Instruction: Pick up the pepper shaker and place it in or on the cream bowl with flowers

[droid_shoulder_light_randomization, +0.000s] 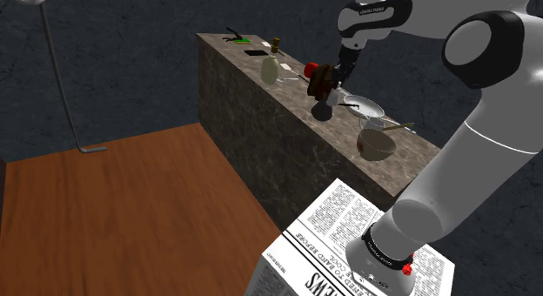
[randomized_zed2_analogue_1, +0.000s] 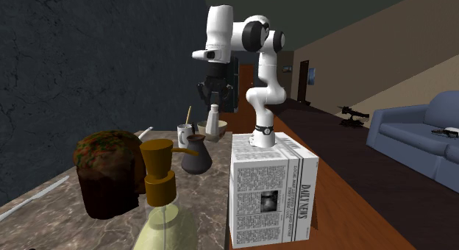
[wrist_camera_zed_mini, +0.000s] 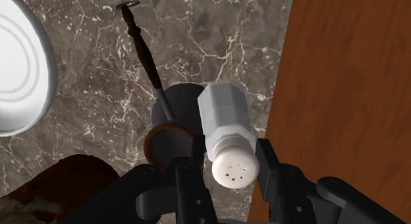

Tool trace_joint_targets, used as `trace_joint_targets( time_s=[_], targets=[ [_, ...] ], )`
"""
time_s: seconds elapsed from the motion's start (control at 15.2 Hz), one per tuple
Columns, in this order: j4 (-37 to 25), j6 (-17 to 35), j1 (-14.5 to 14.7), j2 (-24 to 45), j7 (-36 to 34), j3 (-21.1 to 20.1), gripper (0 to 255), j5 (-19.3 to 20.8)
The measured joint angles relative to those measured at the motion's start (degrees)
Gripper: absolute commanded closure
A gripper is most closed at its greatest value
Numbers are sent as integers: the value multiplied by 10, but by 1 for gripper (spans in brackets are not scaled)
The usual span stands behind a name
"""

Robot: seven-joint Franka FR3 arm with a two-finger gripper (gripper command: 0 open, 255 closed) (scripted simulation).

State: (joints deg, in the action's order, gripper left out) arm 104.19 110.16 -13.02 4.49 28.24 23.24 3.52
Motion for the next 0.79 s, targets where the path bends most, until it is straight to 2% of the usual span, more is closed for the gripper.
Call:
trace_joint_targets(
  time_s=[0.46, 0.59, 0.79],
  targets=[
    [-48, -52, 0, -5, 3, 0, 255, 1],
    [-31, -57, -2, -28, 6, 3, 255, 10],
    [28, -53, -7, -89, 10, 8, 255, 35]
  ],
)
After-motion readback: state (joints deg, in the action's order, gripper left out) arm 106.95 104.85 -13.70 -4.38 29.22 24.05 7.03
